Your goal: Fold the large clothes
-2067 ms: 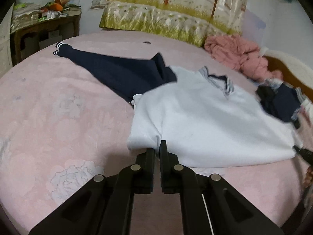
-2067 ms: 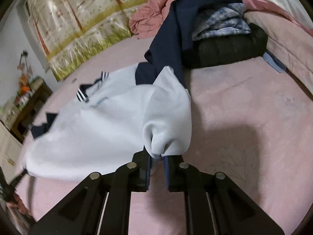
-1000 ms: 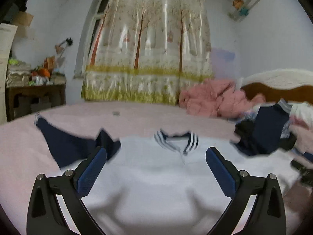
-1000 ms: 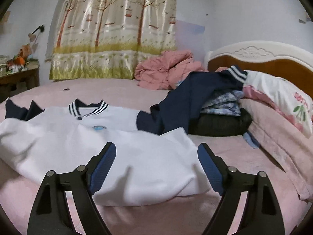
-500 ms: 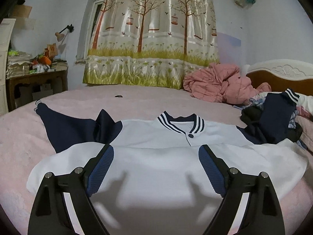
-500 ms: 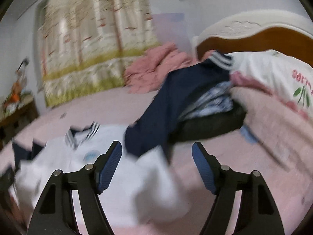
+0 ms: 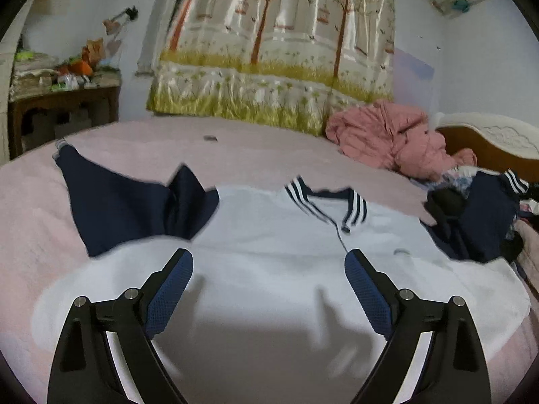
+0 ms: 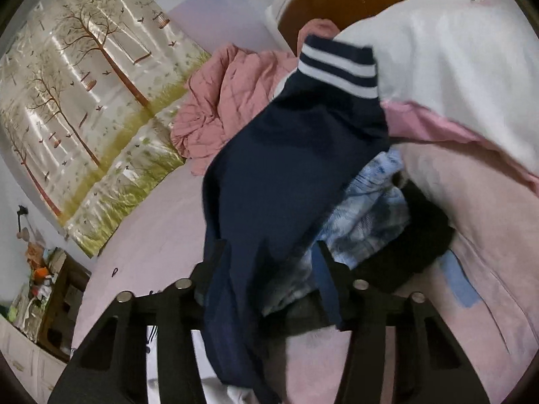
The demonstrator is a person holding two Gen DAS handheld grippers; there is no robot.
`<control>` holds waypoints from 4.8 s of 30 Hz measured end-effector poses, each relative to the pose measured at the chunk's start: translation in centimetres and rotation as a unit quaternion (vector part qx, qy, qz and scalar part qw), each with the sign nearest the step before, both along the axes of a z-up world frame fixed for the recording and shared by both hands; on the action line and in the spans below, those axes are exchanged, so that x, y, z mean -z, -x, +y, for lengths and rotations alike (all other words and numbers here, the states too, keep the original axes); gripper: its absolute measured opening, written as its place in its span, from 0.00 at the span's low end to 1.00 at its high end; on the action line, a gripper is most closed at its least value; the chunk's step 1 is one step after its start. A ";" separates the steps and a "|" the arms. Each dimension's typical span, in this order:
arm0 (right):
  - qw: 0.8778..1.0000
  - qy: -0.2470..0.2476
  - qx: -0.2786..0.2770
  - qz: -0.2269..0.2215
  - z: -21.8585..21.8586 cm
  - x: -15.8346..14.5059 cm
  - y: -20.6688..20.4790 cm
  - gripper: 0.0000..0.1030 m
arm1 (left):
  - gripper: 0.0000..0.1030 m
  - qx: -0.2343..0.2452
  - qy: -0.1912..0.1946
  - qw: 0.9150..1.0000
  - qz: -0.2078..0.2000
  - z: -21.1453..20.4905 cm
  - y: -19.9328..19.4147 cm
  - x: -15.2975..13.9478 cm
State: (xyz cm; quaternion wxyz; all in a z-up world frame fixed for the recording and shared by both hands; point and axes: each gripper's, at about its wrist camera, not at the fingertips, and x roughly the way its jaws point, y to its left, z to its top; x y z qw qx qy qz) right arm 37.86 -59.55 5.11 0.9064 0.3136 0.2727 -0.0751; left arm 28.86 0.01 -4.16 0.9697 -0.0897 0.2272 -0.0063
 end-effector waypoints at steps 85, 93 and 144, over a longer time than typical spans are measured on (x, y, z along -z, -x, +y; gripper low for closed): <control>0.976 0.174 -0.128 -0.023 23.0 7.2 13.0 0.40 | 0.96 0.168 -0.118 0.977 -0.062 -11.2 5.1 -3.7; 0.981 0.159 -0.104 0.028 19.3 8.9 11.1 0.37 | 0.54 0.316 -0.147 0.937 0.039 -19.9 1.6 -2.2; 0.967 0.198 -0.145 0.068 21.9 11.2 10.0 0.39 | 0.35 0.131 -0.186 0.964 0.135 -11.5 -12.6 0.4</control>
